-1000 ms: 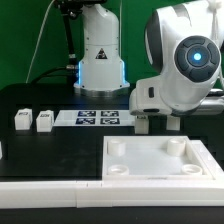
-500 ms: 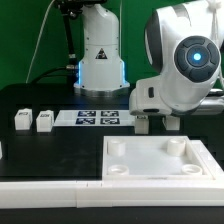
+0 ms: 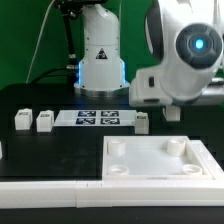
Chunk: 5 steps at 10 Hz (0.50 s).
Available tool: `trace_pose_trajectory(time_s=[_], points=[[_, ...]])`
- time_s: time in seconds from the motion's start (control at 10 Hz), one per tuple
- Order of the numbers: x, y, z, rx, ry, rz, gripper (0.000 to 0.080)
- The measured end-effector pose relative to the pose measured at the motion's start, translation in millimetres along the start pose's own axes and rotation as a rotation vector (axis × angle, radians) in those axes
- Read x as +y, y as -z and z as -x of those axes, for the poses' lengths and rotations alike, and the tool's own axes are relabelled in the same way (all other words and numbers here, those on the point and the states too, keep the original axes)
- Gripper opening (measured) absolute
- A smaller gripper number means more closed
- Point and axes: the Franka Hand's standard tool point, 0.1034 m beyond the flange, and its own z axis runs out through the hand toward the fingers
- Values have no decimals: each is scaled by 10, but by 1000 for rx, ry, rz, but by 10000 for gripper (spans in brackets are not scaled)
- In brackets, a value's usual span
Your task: Assemble one leg
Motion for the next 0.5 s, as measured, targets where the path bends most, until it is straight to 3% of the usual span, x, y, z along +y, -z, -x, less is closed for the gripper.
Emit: trace_pose_trajectory(time_s=[0.2, 0.3, 0.4, 0.5], points=[[23, 258, 239, -25, 7, 2, 288], [21, 377, 260, -18, 9, -3, 288], [5, 348, 171, 33, 8, -8, 288], [15, 315, 197, 24, 7, -5, 288]])
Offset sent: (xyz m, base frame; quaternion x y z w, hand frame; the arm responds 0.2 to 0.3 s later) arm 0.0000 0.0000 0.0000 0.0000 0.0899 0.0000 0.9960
